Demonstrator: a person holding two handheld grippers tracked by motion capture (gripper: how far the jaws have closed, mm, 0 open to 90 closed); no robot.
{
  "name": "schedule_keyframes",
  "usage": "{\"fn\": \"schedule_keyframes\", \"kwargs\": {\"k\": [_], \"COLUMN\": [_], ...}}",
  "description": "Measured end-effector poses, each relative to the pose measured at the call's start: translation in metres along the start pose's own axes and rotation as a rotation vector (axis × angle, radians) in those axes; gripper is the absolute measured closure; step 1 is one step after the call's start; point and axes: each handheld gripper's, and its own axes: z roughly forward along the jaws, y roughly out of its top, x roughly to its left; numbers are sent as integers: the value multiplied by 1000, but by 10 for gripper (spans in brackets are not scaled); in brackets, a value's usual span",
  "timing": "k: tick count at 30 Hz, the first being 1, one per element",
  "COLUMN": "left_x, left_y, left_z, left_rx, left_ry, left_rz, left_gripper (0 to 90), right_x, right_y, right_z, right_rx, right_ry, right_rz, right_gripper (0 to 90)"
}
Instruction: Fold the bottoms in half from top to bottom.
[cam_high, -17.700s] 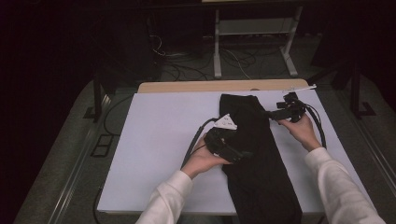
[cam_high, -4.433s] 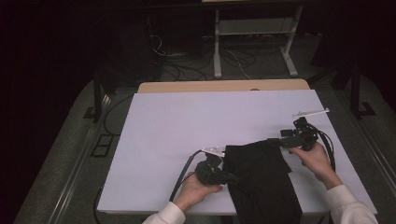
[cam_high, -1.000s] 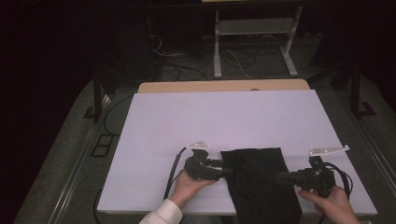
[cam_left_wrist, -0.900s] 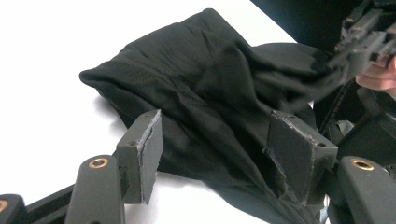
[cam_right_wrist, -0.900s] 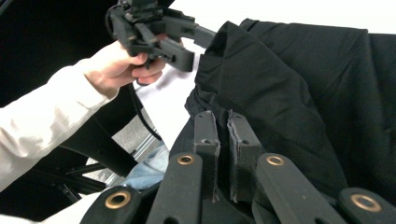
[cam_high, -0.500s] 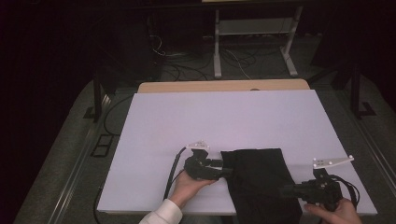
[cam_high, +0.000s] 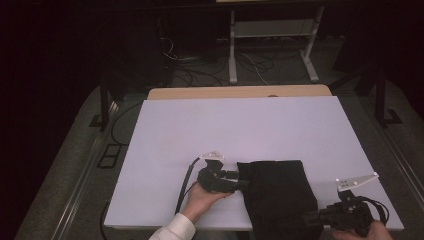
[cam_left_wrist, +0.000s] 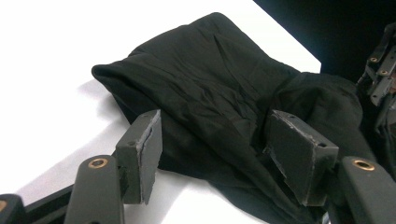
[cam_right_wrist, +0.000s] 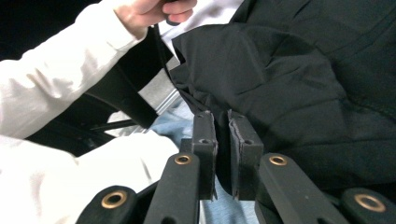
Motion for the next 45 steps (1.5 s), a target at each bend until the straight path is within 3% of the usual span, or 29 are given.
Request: {"fn": "schedule_keyframes", "kwargs": {"k": [4,5,6,7,12,17,23,25,30,35,45], "left_x": [0,1,1,1,0,-2,-6,-7,-9,-11,-12], "left_y": [0,0,0,0,1,2,5,6,8,11,17], "left_z": [0,-1,-1,-1,1,1,2,3,3,2,2], "left_rx": [-5,-7,-7,-7,-18,-39,-43,-39,-44,-29,-24], "left_ry": [2,2,0,0,-6,-3,16,18,22,31,39], "left_rz": [-2,-1,0,0,0,20,53,63,78,101,127], "left_gripper": [351,351,349,348,328,259,177,146,118,28,0], "right_x": [-1,-2,-3,-3,-2,-6,-11,-13,-18,-24,-33], "right_y": [-4,-5,-6,-6,-3,7,19,22,29,37,53], "right_z": [-2,-3,-5,-5,-7,-7,-11,-12,-14,-15,-16], "right_rx": [6,8,9,9,-17,-63,-128,-136,-146,-151,-157], "right_ry": [19,23,30,30,-50,-138,-210,-219,-234,-250,-274], "right_rz": [6,10,19,19,0,-34,-59,-70,-97,-105,-117], "right_gripper": [784,756,649,649,465,215,107,21,0,0,0]}}
